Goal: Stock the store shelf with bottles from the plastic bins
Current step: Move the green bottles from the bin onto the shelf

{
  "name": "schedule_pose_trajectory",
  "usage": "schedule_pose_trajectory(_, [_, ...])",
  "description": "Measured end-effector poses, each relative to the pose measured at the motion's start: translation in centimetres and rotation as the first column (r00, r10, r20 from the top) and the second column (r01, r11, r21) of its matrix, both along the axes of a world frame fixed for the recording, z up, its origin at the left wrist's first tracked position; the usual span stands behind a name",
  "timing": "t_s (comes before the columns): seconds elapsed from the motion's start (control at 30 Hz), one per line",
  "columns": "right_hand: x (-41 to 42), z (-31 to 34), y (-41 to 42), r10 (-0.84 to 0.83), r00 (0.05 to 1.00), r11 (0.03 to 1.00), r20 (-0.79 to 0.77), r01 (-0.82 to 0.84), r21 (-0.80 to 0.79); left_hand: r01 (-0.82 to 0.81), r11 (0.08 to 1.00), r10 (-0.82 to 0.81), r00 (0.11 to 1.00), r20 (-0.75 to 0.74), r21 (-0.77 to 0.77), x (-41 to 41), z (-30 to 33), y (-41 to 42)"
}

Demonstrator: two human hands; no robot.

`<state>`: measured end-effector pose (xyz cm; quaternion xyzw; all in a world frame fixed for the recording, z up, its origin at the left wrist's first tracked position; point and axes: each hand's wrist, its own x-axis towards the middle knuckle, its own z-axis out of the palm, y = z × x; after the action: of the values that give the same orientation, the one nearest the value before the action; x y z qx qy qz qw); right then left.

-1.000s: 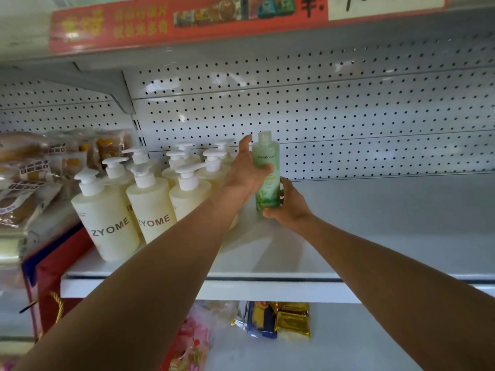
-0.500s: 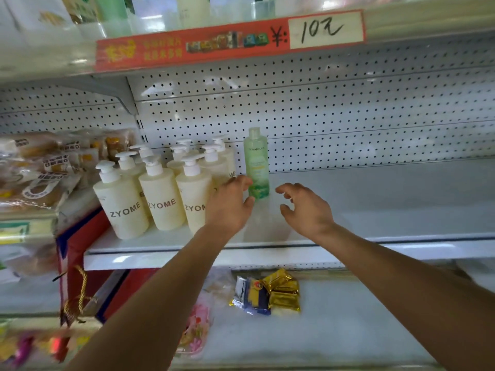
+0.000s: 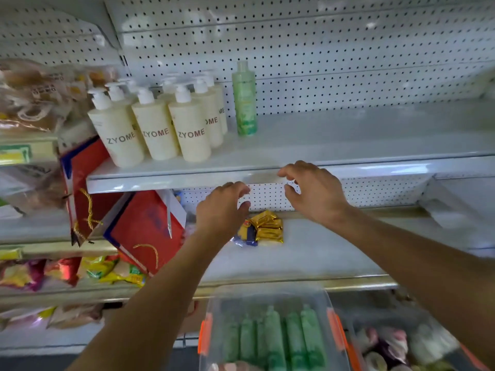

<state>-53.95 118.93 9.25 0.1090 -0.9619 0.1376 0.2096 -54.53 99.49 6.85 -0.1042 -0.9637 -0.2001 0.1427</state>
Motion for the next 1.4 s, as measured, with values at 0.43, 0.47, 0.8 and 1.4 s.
schedule_pose_trajectory(0.43, [4.1,-15.1,0.6,-0.005,0.893,1.000,0.450,0.014,-0.018,-0.032,0.998,0.002,0.899,0.438,0.060,3.7,-14.0,0.1])
schedule_pose_trajectory(0.47, [4.1,-16.7,0.7,-0.006,0.875,0.999,0.484,0.021,-0.027,-0.036,0.996,-0.009,0.875,0.484,0.082,3.7,-15.5,0.2])
schedule_pose_trajectory(0.8, [4.8,-33.8,0.3,-0.021,0.629,0.998,0.777,0.059,-0.021,-0.142,0.987,0.026,0.604,0.797,0.075,3.1,-31.2,1.4])
schedule_pose_trajectory(1.4, [6.5,-49.3,-3.3,-0.046,0.235,0.951,0.971,0.309,-0.029,-0.892,0.449,-0.092,0.023,0.995,0.062,1.7,-46.7,5.0])
